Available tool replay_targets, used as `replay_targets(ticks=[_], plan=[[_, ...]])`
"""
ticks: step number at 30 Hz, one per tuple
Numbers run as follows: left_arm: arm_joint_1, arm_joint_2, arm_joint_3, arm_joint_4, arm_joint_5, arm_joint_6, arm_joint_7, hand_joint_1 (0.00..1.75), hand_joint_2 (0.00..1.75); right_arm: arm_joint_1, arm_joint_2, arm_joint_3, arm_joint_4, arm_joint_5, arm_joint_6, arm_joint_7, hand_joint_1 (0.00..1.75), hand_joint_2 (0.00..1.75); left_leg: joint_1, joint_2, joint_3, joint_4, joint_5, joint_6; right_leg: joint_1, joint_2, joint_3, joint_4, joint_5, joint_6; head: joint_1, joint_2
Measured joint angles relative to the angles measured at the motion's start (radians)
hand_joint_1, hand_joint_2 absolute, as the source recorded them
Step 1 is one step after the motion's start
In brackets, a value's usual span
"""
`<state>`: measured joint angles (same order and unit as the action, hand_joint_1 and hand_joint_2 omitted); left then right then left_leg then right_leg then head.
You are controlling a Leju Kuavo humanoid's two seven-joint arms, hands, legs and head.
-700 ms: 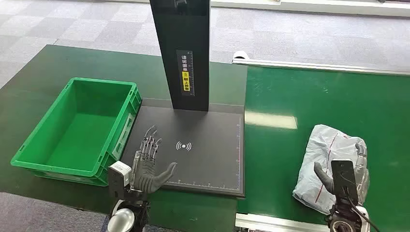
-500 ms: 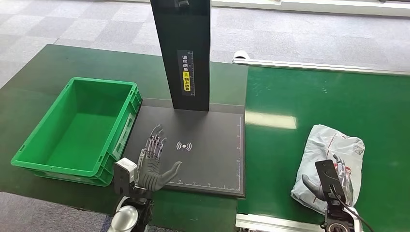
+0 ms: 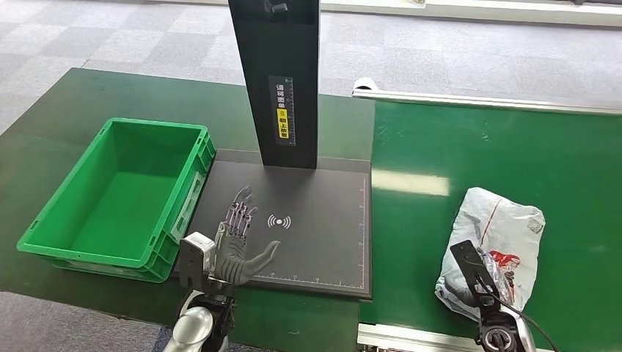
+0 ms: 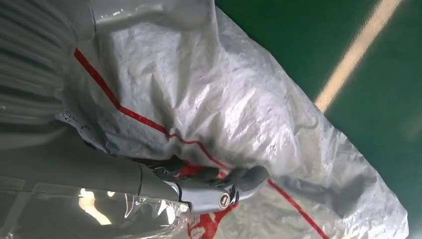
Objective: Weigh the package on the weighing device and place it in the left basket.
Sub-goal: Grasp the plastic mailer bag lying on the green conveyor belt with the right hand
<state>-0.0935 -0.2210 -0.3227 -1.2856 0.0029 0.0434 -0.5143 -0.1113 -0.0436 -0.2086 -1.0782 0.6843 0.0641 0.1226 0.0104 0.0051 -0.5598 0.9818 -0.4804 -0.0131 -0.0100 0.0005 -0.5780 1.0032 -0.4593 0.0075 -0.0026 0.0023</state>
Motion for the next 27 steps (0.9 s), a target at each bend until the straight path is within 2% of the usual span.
replay_targets(ticks=[8, 17, 27], plan=[[0.008, 0.004, 0.002, -0.004, 0.010, 0.019, 0.003, 0.00, 1.75, -0.024, -0.009, 0.007, 0.008, -0.031, -0.047, -0.018, 1.75, 1.75, 0.000, -0.001, 0.001, 0.000, 0.000, 0.000, 0.000, 0.000, 0.001, 0.000, 0.000, 0.000, 0.000, 0.000], [0.024, 0.005, 0.007, -0.022, 0.012, 0.021, 0.003, 0.00, 1.75, -0.004, -0.004, 0.016, -0.087, -0.070, -0.107, -0.043, 1.75, 1.75, 0.000, -0.001, 0.000, 0.000, 0.000, 0.000, 0.000, 0.000, 0.000, 0.000, 0.000, 0.000, 0.000, 0.000], [0.037, 0.005, 0.016, -0.027, 0.016, 0.031, -0.018, 0.00, 1.75, 0.041, 0.016, 0.039, -0.269, -0.075, -0.293, -0.190, 1.75, 1.75, 0.000, -0.001, -0.001, 0.000, 0.000, 0.000, 0.000, -0.001, 0.000, 0.000, 0.000, 0.000, 0.000, 0.000]])
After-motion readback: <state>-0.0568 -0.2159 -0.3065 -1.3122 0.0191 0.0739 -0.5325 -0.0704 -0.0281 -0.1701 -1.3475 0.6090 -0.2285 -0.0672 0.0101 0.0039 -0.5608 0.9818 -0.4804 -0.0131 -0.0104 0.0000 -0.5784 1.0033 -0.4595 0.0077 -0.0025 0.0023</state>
